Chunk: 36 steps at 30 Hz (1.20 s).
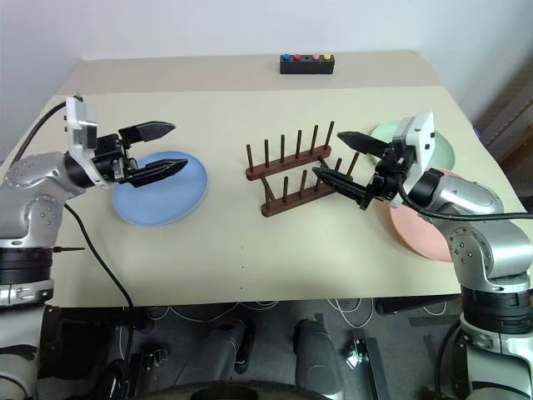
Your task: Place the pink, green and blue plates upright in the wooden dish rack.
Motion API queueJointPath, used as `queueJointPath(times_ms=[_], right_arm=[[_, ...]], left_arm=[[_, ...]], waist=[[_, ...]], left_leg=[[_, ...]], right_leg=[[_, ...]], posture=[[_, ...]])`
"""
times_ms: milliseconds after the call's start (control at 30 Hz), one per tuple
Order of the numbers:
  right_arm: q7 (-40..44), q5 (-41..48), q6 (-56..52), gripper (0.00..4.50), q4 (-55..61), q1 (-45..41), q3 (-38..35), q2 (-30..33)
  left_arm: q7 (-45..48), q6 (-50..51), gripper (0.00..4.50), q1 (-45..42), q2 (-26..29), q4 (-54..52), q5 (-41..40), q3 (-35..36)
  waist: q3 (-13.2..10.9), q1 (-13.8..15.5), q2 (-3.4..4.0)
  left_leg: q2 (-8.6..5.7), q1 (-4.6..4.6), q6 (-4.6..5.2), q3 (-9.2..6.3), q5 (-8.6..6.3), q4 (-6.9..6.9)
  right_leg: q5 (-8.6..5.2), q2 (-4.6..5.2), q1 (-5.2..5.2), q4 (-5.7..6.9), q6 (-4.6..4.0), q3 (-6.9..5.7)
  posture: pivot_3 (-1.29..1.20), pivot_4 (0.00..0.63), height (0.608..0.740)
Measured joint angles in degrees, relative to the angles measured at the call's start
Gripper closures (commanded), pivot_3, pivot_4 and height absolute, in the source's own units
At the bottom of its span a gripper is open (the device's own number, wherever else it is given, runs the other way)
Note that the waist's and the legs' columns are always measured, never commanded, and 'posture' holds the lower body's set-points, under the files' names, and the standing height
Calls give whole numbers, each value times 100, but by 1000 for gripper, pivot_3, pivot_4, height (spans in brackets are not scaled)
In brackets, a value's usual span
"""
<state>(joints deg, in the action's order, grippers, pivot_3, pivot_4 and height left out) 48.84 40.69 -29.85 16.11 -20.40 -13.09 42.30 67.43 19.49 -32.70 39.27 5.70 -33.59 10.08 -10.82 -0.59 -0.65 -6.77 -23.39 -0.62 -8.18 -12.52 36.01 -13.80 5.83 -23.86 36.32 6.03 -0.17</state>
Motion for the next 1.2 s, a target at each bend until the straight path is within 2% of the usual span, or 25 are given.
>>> queueJointPath(times_ms=[200, 467, 633, 800, 900, 967, 1100, 1200], right_arm=[[-1, 48, -191, 57, 119, -1, -97, 202], [-8, 2, -188, 57, 156, 97, -98, 195], [4, -106, -62, 57, 156, 104, -98, 194], [-46, -119, -17, 57, 168, 234, -130, 182], [-9, -127, 2, 57, 164, 145, -91, 171], [-7, -211, 49, 57, 142, 156, -82, 171], [-19, -225, 53, 57, 144, 334, -163, 172], [-6, -223, 53, 57, 144, 386, -287, 188]], left_arm=[[-36, -53, 0, 63, -204, 45, 47, -34], [-14, 6, 0, 124, -201, 3, 60, -75], [162, 127, 0, 164, -162, -214, 62, -339], [217, 189, 0, 276, -130, -319, 263, -759], [64, 552, 0, 273, -128, -724, 409, -1160], [-181, 582, 0, 343, -132, -909, 776, -1437], [-636, 679, 0, 611, -523, -924, 1111, -1879], [-1194, 562, 0, 569, -909, -895, 1678, -2252]], waist=[[0, -4, -1], [0, 3, 0], [0, 2, 0], [0, 0, 0], [0, 1, -1], [1, 2, 1], [1, 13, 1], [1, 54, 2]], left_leg=[[5, 0, 3, 7, -2, 0], [7, -1, 5, 11, -3, 1], [7, -2, 5, 13, -3, 1], [11, -2, 5, 16, -3, 1], [13, -2, 5, 18, -4, 1], [15, -1, 5, 20, -4, -1], [17, -5, 5, 21, -4, 2], [16, -4, 6, 23, -4, 4]], right_leg=[[1, -2, -2, 0, -1, 3], [2, -4, -2, -3, -2, 5], [2, -5, -3, -3, -2, 5], [4, -8, -5, -3, -4, 11], [4, -10, -4, -4, -5, 13], [4, -13, -3, -6, -5, 14], [6, -16, -6, -7, -7, 16], [8, -16, -3, -11, -6, 17]], posture=[[0, 150, 740], [0, 150, 740], [0, 150, 740], [0, 150, 740], [0, 150, 740], [0, 150, 740], [0, 150, 740], [0, 150, 740]])
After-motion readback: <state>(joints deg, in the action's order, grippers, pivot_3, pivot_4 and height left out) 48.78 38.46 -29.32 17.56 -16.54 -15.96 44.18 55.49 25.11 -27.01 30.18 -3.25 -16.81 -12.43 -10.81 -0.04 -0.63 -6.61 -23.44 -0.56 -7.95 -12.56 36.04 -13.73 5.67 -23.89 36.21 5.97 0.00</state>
